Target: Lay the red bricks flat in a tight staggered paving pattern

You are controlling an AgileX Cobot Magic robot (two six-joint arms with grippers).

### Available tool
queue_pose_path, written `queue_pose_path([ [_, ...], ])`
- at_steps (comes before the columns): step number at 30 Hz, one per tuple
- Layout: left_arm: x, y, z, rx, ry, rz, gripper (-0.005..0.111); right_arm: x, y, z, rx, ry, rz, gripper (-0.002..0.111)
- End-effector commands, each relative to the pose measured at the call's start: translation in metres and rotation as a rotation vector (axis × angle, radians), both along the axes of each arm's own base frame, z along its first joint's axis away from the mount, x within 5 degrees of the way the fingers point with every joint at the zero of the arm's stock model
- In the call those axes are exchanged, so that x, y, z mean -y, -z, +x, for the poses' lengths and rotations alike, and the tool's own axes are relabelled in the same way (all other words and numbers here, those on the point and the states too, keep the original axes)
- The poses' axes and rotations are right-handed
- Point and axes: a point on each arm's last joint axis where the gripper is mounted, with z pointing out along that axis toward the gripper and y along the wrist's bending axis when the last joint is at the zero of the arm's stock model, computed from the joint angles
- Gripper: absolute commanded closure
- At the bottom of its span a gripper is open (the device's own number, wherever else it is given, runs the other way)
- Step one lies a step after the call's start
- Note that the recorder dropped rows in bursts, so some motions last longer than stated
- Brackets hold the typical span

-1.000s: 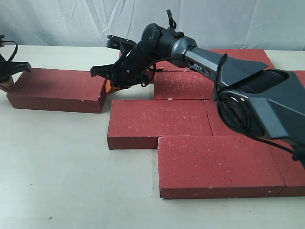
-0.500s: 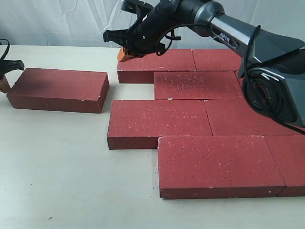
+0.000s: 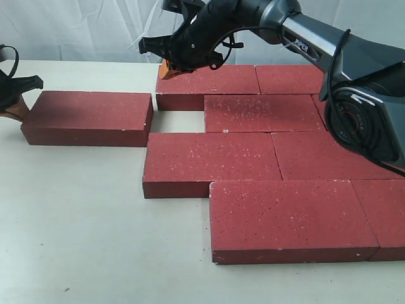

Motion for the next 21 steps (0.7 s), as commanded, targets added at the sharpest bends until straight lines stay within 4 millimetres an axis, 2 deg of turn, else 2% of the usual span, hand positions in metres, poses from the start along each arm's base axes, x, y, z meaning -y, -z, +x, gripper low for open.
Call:
queue_pose_path([
  [1, 0.004, -0.002, 0.001, 0.022, 0.039, -0.027, 0.107, 0.003, -0.007, 0.001, 0.012, 0.003, 0.000, 0.109],
  [8, 0.002, -0.002, 0.002, 0.040, 0.049, -0.012, 0.107, 0.003, -0.003, 0.001, 0.004, 0.003, -0.004, 0.109],
  [21, 0.001, -0.002, 0.004, 0.060, 0.039, -0.001, 0.107, -0.006, 0.041, -0.002, -0.132, -0.013, 0.002, 0.109],
])
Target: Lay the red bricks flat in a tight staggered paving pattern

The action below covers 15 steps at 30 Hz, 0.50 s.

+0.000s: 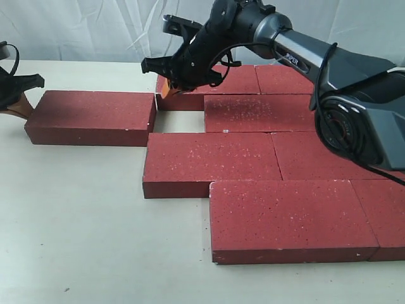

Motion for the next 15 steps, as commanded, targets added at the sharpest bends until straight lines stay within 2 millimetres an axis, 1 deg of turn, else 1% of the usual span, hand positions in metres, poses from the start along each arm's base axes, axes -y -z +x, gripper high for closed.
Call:
queue_pose_path([
  [1, 0.000, -0.001, 0.002, 0.015, -0.004, 0.000, 0.107, -0.006, 0.009, -0.002, -0.040, -0.002, 0.030, 0.109],
  [5, 0.000, -0.001, 0.002, 0.015, -0.004, 0.000, 0.107, -0.016, 0.023, -0.008, -0.071, -0.020, 0.026, 0.109],
  [7, 0.000, -0.001, 0.002, 0.015, -0.004, 0.000, 0.107, -0.021, 0.027, -0.011, -0.077, -0.032, 0.023, 0.109],
  [15, 0.000, -0.001, 0.002, 0.015, -0.004, 0.000, 0.107, -0.028, 0.028, -0.016, -0.091, -0.041, 0.040, 0.109],
])
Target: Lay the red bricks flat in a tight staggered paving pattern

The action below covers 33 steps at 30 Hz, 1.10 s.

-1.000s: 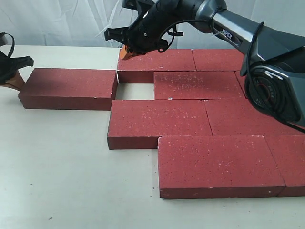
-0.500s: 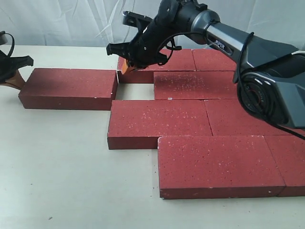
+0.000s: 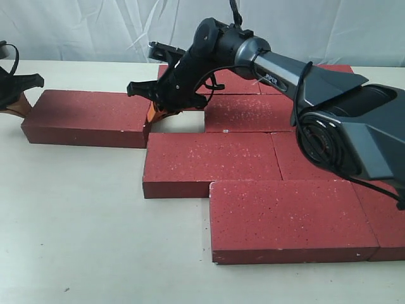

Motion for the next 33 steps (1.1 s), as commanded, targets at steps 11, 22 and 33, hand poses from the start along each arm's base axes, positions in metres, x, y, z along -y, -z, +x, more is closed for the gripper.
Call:
queue_pose_path([
  [11, 0.0017, -0.0010, -0.0005, -0.006, 0.004, -0.015, 0.107, 0.0018, -0.0110, 0.0006, 0.006, 0.017, 0.005, 0.109],
  [22, 0.0033, -0.0014, -0.0009, -0.013, 0.001, -0.035, 0.107, 0.0081, -0.0093, 0.0019, 0.001, 0.057, -0.069, 0.109],
  [33, 0.0035, -0.0016, -0.0006, -0.009, 0.000, -0.039, 0.107, 0.0066, -0.0151, 0.0009, 0.009, 0.056, -0.059, 0.109],
])
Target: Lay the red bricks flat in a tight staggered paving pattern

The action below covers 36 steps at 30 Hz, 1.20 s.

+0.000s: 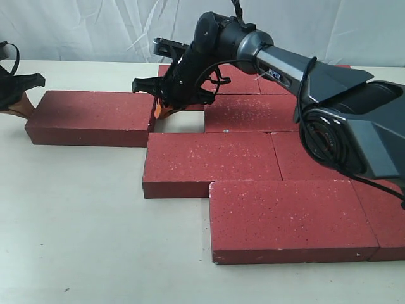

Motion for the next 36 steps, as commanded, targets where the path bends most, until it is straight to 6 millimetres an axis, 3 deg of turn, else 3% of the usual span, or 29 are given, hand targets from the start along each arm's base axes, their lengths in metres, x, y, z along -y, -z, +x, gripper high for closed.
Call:
queue_pose_path([
  [1, 0.001, -0.001, 0.001, 0.005, -0.004, -0.013, 0.107, -0.001, -0.008, -0.001, 0.003, 0.001, 0.017, 0.109],
  [24, 0.001, -0.001, 0.001, 0.004, -0.003, -0.013, 0.107, -0.006, -0.017, -0.007, -0.034, -0.010, 0.060, 0.109],
  [36, 0.006, -0.003, 0.001, 0.009, -0.002, -0.070, 0.107, 0.004, -0.013, -0.001, 0.013, 0.024, -0.047, 0.109],
])
